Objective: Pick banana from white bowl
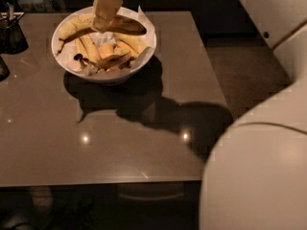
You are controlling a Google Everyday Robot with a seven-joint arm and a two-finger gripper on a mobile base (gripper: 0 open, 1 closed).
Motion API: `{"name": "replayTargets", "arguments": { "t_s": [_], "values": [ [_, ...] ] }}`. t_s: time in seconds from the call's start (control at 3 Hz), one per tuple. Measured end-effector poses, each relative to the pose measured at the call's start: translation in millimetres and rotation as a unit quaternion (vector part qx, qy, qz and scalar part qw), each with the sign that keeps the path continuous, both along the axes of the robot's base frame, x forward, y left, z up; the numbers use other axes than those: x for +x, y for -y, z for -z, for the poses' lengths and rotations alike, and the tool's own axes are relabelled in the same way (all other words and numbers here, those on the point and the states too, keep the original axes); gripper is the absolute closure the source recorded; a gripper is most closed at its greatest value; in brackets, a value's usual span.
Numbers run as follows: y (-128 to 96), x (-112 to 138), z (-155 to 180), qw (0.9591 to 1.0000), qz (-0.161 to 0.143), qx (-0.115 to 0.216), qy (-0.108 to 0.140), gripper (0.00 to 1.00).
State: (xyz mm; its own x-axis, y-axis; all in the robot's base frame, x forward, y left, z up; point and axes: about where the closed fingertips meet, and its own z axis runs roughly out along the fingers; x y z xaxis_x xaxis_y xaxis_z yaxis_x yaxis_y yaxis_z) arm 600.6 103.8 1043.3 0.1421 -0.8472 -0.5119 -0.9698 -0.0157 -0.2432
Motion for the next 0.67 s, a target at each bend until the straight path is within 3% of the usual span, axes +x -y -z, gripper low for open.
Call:
{"name": "replayTargets", "arguments": {
  "t_s": [0.33,0.67],
  "values": [
    [13.5,-66.4,20.2,0.9986,0.024,0.02,-0.043,1.0],
    [13.5,-66.4,20.2,0.9986,0.024,0.02,-0.043,1.0]
  ]
}}
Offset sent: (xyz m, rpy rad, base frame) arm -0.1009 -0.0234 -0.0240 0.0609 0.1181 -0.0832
